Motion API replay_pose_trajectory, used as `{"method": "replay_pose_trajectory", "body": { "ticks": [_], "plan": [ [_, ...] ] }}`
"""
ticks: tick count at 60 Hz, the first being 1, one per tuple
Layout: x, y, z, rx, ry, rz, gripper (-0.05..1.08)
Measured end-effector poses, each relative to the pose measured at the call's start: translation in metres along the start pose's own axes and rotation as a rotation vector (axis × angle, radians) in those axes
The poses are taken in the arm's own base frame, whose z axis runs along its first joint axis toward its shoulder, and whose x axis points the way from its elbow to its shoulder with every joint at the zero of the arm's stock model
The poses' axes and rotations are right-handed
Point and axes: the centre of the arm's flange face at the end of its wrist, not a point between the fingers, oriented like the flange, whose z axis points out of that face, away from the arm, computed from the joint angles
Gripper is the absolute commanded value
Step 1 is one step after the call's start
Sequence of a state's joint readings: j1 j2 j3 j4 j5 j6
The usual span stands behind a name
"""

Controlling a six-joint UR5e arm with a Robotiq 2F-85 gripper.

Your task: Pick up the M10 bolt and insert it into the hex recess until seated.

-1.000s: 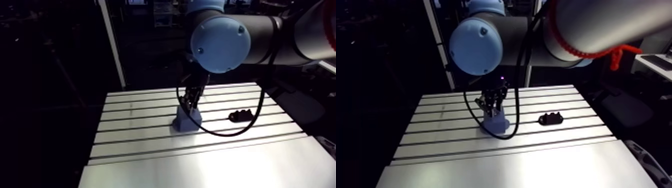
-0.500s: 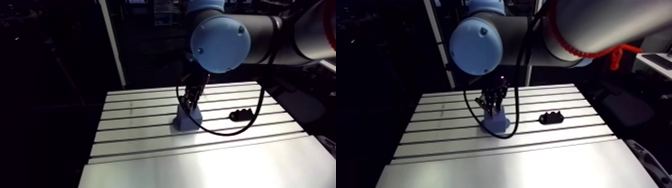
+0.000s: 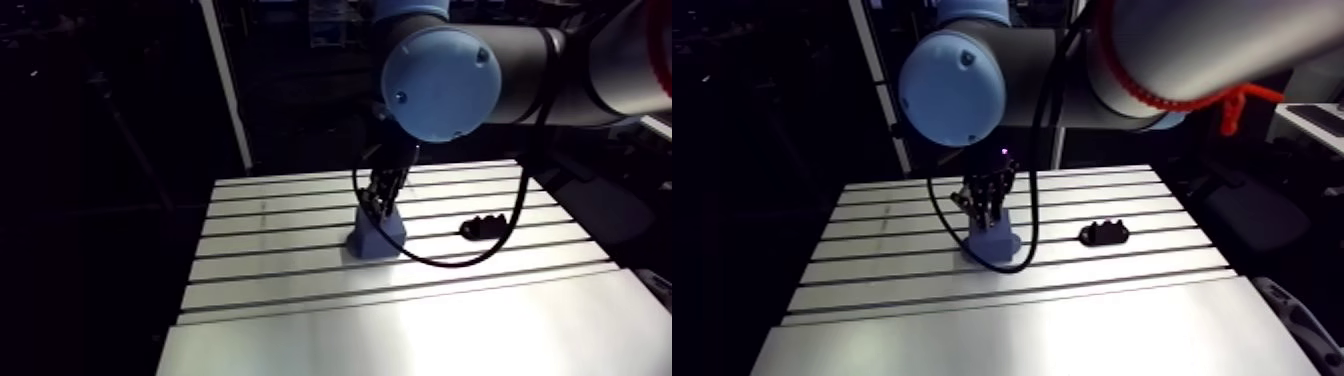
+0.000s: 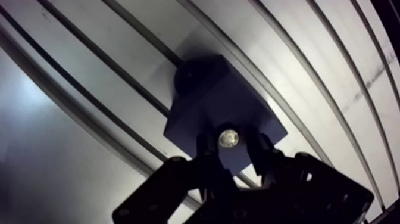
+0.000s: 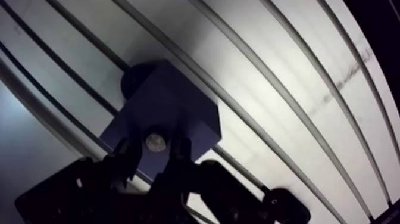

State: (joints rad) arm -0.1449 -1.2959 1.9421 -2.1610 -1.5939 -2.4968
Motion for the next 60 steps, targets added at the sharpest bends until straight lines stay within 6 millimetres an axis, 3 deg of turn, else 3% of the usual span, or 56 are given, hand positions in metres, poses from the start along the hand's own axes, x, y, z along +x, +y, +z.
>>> {"method": "replay_pose_trajectory", "body": {
  "ticks": [60],
  "plan": [
    [0.0002,0.0001,0.0009,0.001,-0.003,-0.001,0.68]
  ]
}}
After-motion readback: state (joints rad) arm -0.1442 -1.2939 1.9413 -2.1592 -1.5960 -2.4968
